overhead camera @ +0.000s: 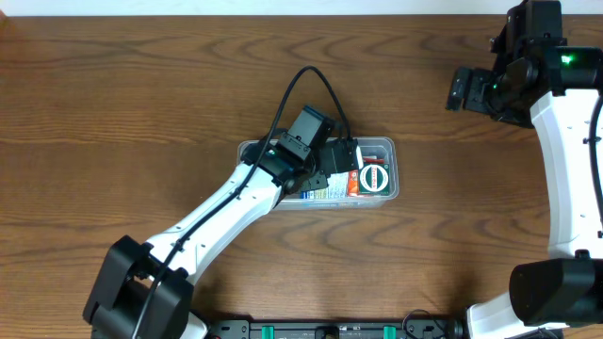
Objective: Pack container
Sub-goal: 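Carry the Panadol box over the container and lower it inside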
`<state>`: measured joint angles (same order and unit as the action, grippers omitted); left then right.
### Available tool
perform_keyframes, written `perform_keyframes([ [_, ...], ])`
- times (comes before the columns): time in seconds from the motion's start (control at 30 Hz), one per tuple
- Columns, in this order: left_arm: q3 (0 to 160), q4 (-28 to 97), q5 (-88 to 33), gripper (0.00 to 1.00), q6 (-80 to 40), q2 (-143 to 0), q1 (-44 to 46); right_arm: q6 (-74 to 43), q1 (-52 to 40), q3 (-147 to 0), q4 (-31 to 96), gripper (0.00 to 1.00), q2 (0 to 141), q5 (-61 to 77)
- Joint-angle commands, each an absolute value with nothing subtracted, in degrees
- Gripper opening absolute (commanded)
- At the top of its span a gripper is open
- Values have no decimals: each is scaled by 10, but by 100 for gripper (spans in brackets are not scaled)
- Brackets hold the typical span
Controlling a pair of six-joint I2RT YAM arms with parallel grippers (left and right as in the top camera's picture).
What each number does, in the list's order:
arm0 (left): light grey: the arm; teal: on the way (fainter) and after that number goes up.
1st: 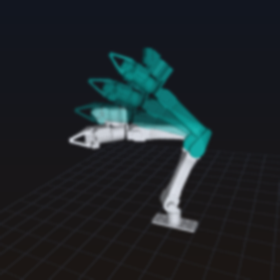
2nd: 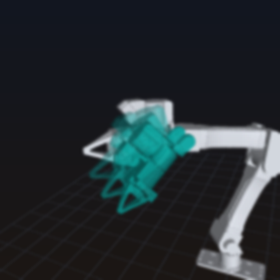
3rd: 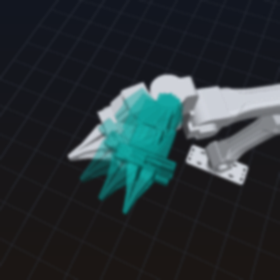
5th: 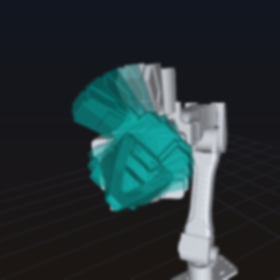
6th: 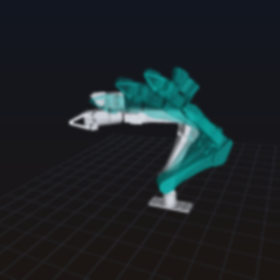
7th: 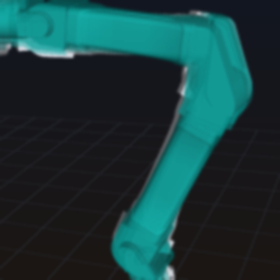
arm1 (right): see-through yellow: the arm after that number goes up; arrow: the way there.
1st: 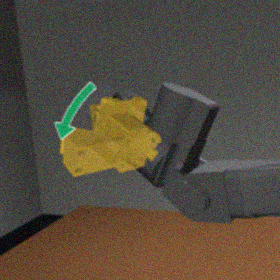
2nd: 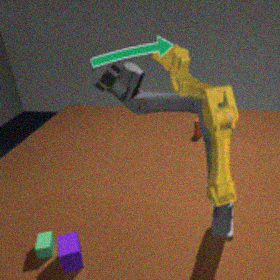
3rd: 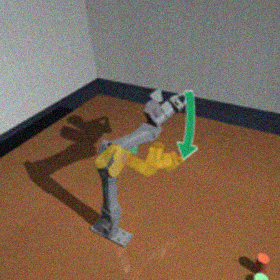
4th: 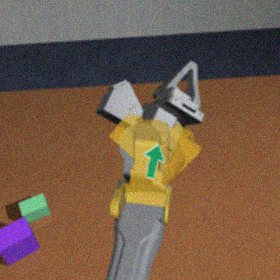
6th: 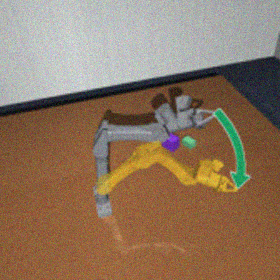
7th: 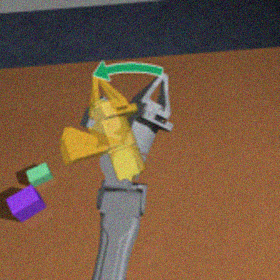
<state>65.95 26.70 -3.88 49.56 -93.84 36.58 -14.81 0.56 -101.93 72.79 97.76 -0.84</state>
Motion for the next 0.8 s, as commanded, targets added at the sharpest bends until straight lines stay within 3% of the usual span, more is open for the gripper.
perform_keyframes([
  [0.0,665,265,-34,27,506,-947,367,-145,7,-1023,729,99,979,-6],
  [0.33,665,192,-26,27,506,-949,360,-145,7,-1023,729,99,979,-6],
  [0.77,665,226,-26,26,503,-990,358,-145,7,-1023,729,99,979,-6],
])
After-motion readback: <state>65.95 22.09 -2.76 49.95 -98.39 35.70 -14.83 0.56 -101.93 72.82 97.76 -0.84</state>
